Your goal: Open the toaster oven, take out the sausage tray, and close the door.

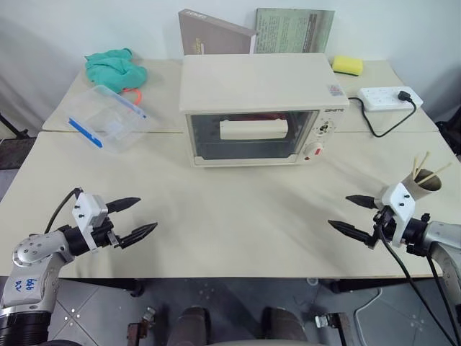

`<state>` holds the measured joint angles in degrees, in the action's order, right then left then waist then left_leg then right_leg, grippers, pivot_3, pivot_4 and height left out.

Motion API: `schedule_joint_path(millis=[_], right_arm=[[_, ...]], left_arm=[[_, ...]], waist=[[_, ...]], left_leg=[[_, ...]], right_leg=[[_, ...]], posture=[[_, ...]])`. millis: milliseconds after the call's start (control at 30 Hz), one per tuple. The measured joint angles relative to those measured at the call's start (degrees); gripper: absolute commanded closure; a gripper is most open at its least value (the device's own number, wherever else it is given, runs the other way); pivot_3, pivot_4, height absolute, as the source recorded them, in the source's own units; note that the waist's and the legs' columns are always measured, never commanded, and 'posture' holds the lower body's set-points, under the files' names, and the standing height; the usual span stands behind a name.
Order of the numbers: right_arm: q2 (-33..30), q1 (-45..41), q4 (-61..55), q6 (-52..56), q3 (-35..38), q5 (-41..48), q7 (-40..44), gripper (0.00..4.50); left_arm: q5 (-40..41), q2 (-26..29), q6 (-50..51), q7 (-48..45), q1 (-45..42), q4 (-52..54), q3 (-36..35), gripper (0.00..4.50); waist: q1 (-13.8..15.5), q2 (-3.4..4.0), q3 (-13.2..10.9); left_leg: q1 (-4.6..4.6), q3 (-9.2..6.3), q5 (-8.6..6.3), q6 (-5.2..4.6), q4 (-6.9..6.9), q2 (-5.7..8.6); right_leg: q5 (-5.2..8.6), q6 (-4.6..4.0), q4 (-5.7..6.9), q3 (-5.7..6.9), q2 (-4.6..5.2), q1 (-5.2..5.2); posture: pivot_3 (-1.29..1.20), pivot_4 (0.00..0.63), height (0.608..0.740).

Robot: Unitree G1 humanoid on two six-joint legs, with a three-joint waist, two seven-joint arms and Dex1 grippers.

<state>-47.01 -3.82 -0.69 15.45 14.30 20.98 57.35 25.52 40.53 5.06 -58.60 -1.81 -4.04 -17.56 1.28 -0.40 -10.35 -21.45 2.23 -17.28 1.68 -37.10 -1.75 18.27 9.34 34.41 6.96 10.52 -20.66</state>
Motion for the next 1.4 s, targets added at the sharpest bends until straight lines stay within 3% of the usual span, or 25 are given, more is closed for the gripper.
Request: schedule_joint_path(millis=[500,700,1000,1400], right_arm=[[-1.6,-1.8,-6.7,8.0,-0.5,1.9,-0.2,0.00],[3.8,-13.4,-9.9,11.3,-8.5,0.3,-5.5,0.00],[11.5,-29.3,-1.3,10.8,-14.1,-2.1,-9.8,0.00],[11.5,-34.2,-1.5,13.6,-13.6,1.1,-7.1,0.00]], left_arm=[[-0.1,0.7,5.6,2.1,-2.0,1.4,0.1,0.03],[3.2,-3.4,2.9,2.6,-8.1,1.9,-1.1,0.03],[6.7,-7.1,2.9,4.0,-9.5,3.4,-2.1,0.03],[7.3,-8.1,3.3,4.3,-7.9,4.7,-1.7,0.03]], waist=[[0.0,0.00,0.0],[-0.2,0.00,0.0],[-0.6,-0.02,0.0],[-1.4,-0.02,0.0]], left_leg=[[0.00,0.00,0.00,0.00,-0.01,0.00],[-0.01,0.01,-0.01,0.02,-0.02,-0.02],[-0.05,0.02,-0.03,0.02,-0.03,-0.01],[-0.07,0.04,-0.04,0.01,0.00,-0.02]], right_leg=[[0.00,0.00,0.01,-0.02,0.00,-0.02],[0.00,0.00,0.05,-0.05,-0.01,-0.05],[-0.01,0.02,0.08,-0.01,-0.01,-0.11],[-0.01,0.02,0.12,-0.04,-0.01,-0.16]], posture=[[0.00,0.150,0.740],[0.00,0.150,0.740],[0.00,0.150,0.740],[0.00,0.150,0.740]])
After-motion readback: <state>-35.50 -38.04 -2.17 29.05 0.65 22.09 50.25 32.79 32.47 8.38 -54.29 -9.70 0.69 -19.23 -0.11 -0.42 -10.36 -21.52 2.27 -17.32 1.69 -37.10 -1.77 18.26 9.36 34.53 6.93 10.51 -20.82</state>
